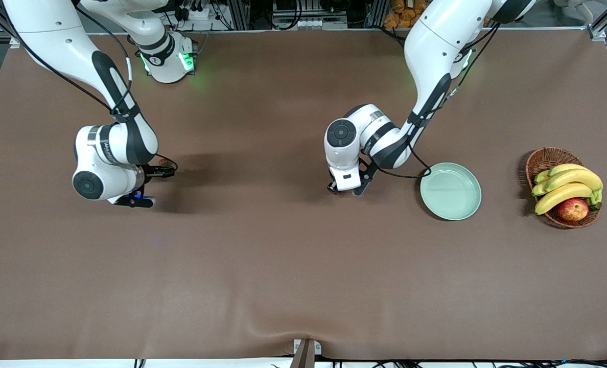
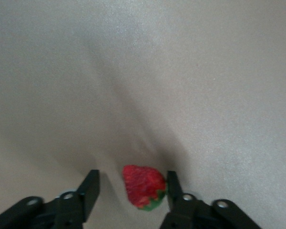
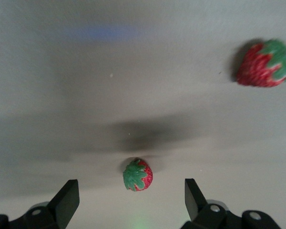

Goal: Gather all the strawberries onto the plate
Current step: 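Grasp the set-down strawberry with the left gripper while the right gripper grasps another, then place the strawberry on the green plate with the left gripper, then set the second strawberry down mid-table with the right gripper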

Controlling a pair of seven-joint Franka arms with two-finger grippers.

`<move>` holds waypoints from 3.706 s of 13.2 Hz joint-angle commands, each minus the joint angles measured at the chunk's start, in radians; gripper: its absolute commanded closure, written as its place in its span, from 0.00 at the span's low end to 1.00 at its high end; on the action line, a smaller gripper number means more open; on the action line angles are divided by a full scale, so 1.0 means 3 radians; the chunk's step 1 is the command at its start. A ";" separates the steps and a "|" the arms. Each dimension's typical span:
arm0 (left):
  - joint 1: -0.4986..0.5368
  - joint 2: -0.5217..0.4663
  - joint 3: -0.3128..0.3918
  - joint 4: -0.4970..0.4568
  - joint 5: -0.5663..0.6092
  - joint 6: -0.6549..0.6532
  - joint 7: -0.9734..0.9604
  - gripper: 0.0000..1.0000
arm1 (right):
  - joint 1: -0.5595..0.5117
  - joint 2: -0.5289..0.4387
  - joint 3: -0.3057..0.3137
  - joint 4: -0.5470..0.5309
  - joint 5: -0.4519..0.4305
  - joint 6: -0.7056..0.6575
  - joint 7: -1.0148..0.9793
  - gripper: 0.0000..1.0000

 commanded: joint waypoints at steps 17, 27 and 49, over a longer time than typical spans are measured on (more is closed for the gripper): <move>0.0733 -0.0685 -0.0009 0.0157 -0.0015 -0.1006 0.2201 1.00 | -0.0065 0.0103 0.0067 -0.0104 -0.0066 0.0152 -0.0176 0.78; 0.1750 -0.0589 -0.0004 -0.0082 -0.0287 -0.0992 0.4611 1.00 | 0.0441 0.0103 0.0092 0.0816 0.1024 0.0167 -0.0018 0.80; 0.1940 -0.1029 -0.0459 -0.0053 -0.0572 -0.1093 0.4893 0.00 | 0.2528 0.1647 0.0067 0.2248 0.3022 0.2627 0.2769 0.40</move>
